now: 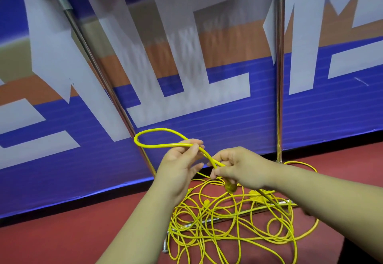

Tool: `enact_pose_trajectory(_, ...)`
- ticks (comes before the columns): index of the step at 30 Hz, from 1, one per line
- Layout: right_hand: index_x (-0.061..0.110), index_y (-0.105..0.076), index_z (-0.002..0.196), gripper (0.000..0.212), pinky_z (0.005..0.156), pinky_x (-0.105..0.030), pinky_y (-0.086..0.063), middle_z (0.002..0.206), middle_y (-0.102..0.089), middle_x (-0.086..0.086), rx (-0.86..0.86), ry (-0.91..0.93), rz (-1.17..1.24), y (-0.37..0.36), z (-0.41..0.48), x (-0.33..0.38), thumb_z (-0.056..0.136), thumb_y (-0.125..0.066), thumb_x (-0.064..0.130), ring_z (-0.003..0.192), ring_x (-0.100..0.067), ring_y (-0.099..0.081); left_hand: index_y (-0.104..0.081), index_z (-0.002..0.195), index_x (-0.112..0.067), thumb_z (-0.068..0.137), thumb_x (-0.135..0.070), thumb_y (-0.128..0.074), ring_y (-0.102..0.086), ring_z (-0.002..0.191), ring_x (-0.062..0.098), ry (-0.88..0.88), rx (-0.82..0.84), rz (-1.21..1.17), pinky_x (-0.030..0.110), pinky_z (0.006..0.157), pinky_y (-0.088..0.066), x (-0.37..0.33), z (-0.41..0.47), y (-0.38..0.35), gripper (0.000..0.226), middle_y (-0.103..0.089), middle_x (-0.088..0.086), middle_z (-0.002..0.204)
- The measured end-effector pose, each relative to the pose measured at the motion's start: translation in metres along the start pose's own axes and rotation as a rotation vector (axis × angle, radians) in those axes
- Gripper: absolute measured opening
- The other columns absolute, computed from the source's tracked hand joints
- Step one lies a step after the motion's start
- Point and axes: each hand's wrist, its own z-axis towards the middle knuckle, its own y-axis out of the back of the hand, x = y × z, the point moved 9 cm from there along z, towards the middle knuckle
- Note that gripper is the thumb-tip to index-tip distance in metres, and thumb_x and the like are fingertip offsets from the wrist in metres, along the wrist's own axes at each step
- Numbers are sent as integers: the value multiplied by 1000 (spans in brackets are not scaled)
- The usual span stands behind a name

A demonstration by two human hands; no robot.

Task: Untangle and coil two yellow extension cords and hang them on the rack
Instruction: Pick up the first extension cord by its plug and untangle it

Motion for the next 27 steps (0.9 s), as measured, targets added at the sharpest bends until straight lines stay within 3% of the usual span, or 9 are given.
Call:
enact_pose_trajectory(4,22,-70,96,5,60,-37,-47,74,-71,-10,-36,-5,-118,10,-5,-1,91,-68,24,57,-15,-58,-66,90,-16,105,-22,-46,-61,81,15,-78,-165,135,29,64,-43,-8,4,13,26,-71,0,87)
enact_pose_trajectory(7,24,-66,97,10,57,-23,-46,70,-66,7,-86,-32,-356,22,-9,-5,88,-69,20,53,0,-54,-56,94,-14,108,-27,-37,-65,74,19,-20,-189,-36,37,75,-54,-8,4,21,27,-64,2,73)
enact_pose_trajectory(9,20,-61,96,11,55,-27,-46,70,-64,7,-109,-63,-416,27,-10,-8,88,-62,12,53,-6,-54,-56,101,-14,108,-33,-36,-56,59,16,54,-177,-108,40,73,-56,-3,5,24,29,-52,1,65)
enact_pose_trajectory(12,21,-63,97,6,54,-16,-42,71,-62,10,-136,19,-511,30,-13,6,92,-64,18,58,1,-54,-60,116,-14,108,-39,-35,-34,47,10,136,-168,-50,24,48,-39,5,7,31,36,-42,-1,61)
enact_pose_trajectory(14,28,-69,100,7,58,-11,-38,72,-58,17,-164,99,-595,33,-17,19,94,-65,29,67,8,-54,-63,116,-12,108,-36,-38,-30,47,8,180,-157,-15,20,42,-27,9,9,37,36,-42,-1,62)
enact_pose_trajectory(17,36,-72,108,16,68,-14,-40,83,-56,16,-158,139,-707,35,-21,26,96,-62,37,78,1,-53,-65,107,1,104,-17,-44,-31,46,8,208,-143,1,18,38,-21,10,9,43,28,-45,3,69)
enact_pose_trajectory(19,35,-70,118,23,82,-28,-47,98,-54,9,-108,131,-783,31,-20,26,98,-59,34,90,-9,-55,-65,107,5,103,-9,-44,-35,49,9,209,-93,41,19,40,-26,10,8,44,26,-47,5,72)
enact_pose_trajectory(23,27,-63,133,37,92,-31,-46,107,-52,4,56,177,-846,13,-23,25,101,-48,17,103,-20,-58,-68,118,-12,108,-26,-40,-48,58,12,173,30,255,29,58,-47,13,5,39,33,-52,1,69)
enact_pose_trajectory(27,27,-64,133,34,89,-17,-37,107,-56,7,140,231,-866,3,-29,36,102,-52,21,108,-13,-56,-64,125,-31,108,-39,-35,-32,51,11,71,60,485,25,48,-33,4,7,33,35,-39,-1,65)
